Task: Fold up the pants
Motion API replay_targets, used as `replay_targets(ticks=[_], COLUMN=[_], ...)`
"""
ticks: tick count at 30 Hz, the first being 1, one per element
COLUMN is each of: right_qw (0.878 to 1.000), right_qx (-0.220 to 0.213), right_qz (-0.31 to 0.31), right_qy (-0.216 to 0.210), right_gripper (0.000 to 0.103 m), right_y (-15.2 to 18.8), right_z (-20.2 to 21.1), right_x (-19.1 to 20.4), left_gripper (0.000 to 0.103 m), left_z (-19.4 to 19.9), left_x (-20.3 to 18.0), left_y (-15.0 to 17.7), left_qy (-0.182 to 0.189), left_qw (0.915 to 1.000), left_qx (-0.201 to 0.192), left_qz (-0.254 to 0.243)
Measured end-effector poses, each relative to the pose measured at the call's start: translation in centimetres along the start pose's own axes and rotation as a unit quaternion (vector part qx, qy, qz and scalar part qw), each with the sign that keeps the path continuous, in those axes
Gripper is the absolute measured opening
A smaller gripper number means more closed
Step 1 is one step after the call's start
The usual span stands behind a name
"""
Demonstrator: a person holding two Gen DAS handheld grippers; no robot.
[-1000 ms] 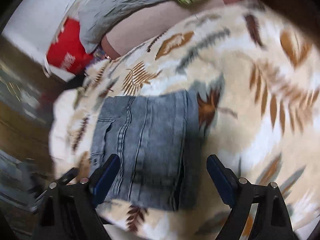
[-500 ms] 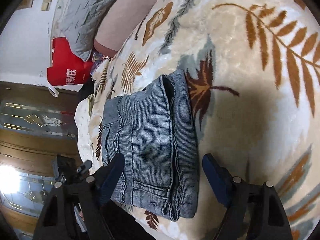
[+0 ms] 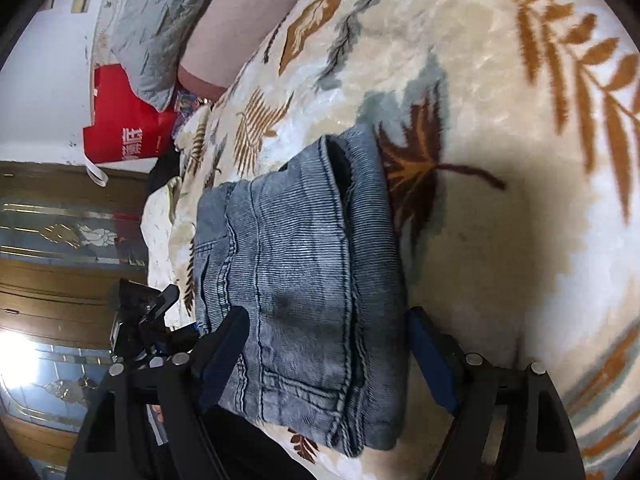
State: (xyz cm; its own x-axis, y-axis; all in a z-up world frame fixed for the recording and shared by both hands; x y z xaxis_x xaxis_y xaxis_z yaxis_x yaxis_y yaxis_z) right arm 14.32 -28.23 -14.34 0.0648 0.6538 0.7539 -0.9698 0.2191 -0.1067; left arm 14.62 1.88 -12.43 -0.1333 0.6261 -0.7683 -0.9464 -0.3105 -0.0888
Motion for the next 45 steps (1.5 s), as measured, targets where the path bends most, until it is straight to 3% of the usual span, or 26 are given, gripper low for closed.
replay_targets(ticks=[5, 10, 16, 29, 31, 32, 33, 34, 36, 39, 45], right_qw=[1.0, 0.998, 0.995, 0.994, 0.993, 0.992, 0.99, 0.989, 0.988, 0.983, 0.976], right_qx=[0.0, -0.002, 0.0, -0.003, -0.003, -0.005, -0.007, -0.01, -0.013, -0.019, -0.036], right_qz=[0.009, 0.024, 0.04, 0.039, 0.048, 0.054, 0.062, 0.067, 0.073, 0.101, 0.139], right_qy=[0.02, 0.06, 0.09, 0.098, 0.106, 0.113, 0.128, 0.135, 0.138, 0.154, 0.164], right_gripper=[0.082, 0.069, 0.059, 0.062, 0.056, 0.051, 0.037, 0.028, 0.019, 0.015, 0.013], right_y=[-0.3, -0.2, 0.0, -0.4, -0.4, -0.3, -0.2, -0.2, 0.0, 0.3, 0.7], right_z=[-0.9, -1.0, -1.1, -1.4, -1.4, -1.4, -1.3, -1.3, -1.1, -0.7, 0.3], right_x=[0.7, 0.8, 0.8, 1.1, 1.3, 1.4, 1.5, 1.6, 2.0, 3.0, 5.1], left_gripper=[0.08, 0.08, 0.08, 0.08, 0.08, 0.079, 0.067, 0.061, 0.05, 0.036, 0.024], left_z=[-0.9, -1.6, -1.7, -1.8, -1.9, -1.9, -1.9, -1.9, -1.8, -1.4, -0.4], left_x=[-1.4, -2.5, -2.7, -2.7, -2.8, -2.8, -3.0, -3.2, -3.4, -3.3, -4.1], left_y=[0.7, 1.3, 1.4, 1.6, 1.6, 1.6, 1.7, 1.7, 1.9, 1.9, 2.1], left_qy=[-0.07, -0.143, -0.164, -0.186, -0.188, -0.19, -0.186, -0.188, -0.198, -0.209, -0.216], left_qw=[0.9956, 0.981, 0.9748, 0.9686, 0.9675, 0.9669, 0.9669, 0.9657, 0.962, 0.9588, 0.9537], left_qx=[-0.018, -0.038, -0.049, -0.051, -0.052, -0.053, -0.053, -0.051, -0.055, -0.062, -0.076], left_qz=[-0.059, -0.126, -0.143, -0.158, -0.161, -0.162, -0.166, -0.171, -0.18, -0.182, -0.195])
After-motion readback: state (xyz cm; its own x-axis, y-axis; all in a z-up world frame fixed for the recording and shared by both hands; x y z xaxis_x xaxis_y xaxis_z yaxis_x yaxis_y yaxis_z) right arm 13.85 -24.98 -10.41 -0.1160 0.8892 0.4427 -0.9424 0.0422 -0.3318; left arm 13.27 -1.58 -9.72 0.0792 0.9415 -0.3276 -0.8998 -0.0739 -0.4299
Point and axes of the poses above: each gripper's, at about its wrist camera, not at the fingertips, and z roughly against the way its jaws point, x to its left, y to its underside, the point moved 5 cm from there along -z, roughly the way its jaws point
